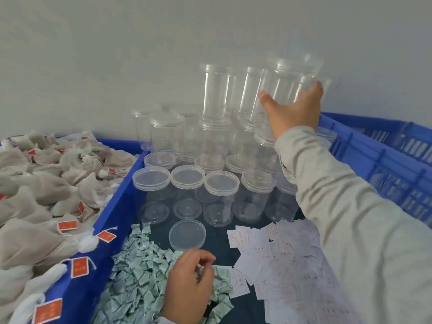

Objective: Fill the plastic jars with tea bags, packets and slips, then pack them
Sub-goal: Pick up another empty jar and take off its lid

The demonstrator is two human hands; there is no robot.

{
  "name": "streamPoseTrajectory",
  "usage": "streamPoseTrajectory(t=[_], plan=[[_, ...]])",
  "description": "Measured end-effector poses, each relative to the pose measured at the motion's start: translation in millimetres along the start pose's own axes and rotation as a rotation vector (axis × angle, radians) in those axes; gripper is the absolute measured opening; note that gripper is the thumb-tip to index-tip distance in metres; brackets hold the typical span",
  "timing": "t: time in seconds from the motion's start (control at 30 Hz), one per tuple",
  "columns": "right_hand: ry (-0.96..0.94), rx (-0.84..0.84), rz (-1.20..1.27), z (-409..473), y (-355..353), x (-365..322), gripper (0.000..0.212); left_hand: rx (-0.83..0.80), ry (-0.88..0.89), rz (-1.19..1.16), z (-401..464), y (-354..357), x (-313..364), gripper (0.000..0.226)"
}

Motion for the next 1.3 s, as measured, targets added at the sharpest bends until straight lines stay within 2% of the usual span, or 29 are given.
streamPoseTrajectory(t=[0.1, 0.2, 0.3, 0.33, 0.4, 0.47, 0.5, 0.6, 0.67, 0.8, 0.9, 0.97, 1.07, 1.17, 1.2, 1.3], plan=[[-0.124, -0.086, 0.124, -55.7, -26.0, -8.5, 0.102, 0.044, 0.037, -0.149, -1.4, -8.9, 8.2, 0.039], [-0.183, -0.331, 0.162, -124.5, -51.3, 4.7, 0.098, 0.057, -0.035, -0.386, -0.2, -19.0, 13.4, 0.032], [-0.124, -0.602, 0.152, -182.2, -65.6, 36.1, 0.094, 0.028, -0.11, -0.654, 4.7, -27.7, 21.2, 0.013], [-0.081, -0.661, 0.121, -197.8, -68.8, 47.1, 0.092, -0.009, -0.133, -0.718, 5.7, -30.0, 25.1, 0.018], [0.003, -0.756, 0.088, -221.6, -72.2, 63.2, 0.087, -0.127, -0.125, -0.765, 8.1, -33.6, 33.4, 0.056], [0.013, -0.823, 0.152, -234.2, -74.5, 67.5, 0.085, -0.289, -0.051, -0.704, 8.3, -39.0, 47.3, 0.094], [0.013, -0.86, 0.214, -236.8, -74.7, 67.6, 0.084, -0.368, -0.001, -0.611, 7.0, -42.5, 53.8, 0.104], [0.045, -0.954, 0.37, -237.1, -77.7, 69.5, 0.08, -0.511, 0.091, -0.263, 4.8, -52.9, 66.8, 0.099], [0.017, -0.975, 0.35, -235.3, -80.1, 69.1, 0.079, -0.54, 0.074, -0.126, 1.5, -57.3, 70.8, 0.093], [-0.073, -0.946, 0.174, -240.9, -79.5, 70.4, 0.084, -0.441, -0.01, -0.215, -12.6, -58.0, 71.4, 0.081], [-0.29, -0.739, -0.157, -247.9, -76.7, 66.6, 0.092, -0.224, -0.114, -0.269, -25.1, -46.5, 69.5, 0.073], [-0.459, -0.608, -0.297, -250.5, -75.5, 66.5, 0.094, -0.14, -0.186, -0.285, -30.9, -37.5, 67.4, 0.072], [-0.65, -0.524, -0.392, -250.0, -79.4, 70.8, 0.097, -0.215, -0.202, -0.23, -32.6, -38.9, 64.0, 0.081], [-0.685, -0.53, -0.431, -243.2, -86.3, 80.5, 0.097, -0.393, -0.226, -0.119, -31.3, -50.9, 57.8, 0.088], [-0.666, -0.547, -0.417, -240.9, -88.1, 81.8, 0.095, -0.406, -0.162, -0.017, -31.9, -55.8, 56.6, 0.09], [-0.602, -0.679, -0.288, -236.1, -88.9, 81.3, 0.092, -0.428, 0.273, 0.305, -36.2, -63.7, 58.1, 0.103]])
Point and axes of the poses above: each hand's wrist, its own z-axis towards the middle knuckle, its own y-axis out of the palm, x = y × z, the point moved 2 cm from there along z, towards the middle knuckle, and after that the axes turned 5 degrees about -y, right-handed, at the moved point
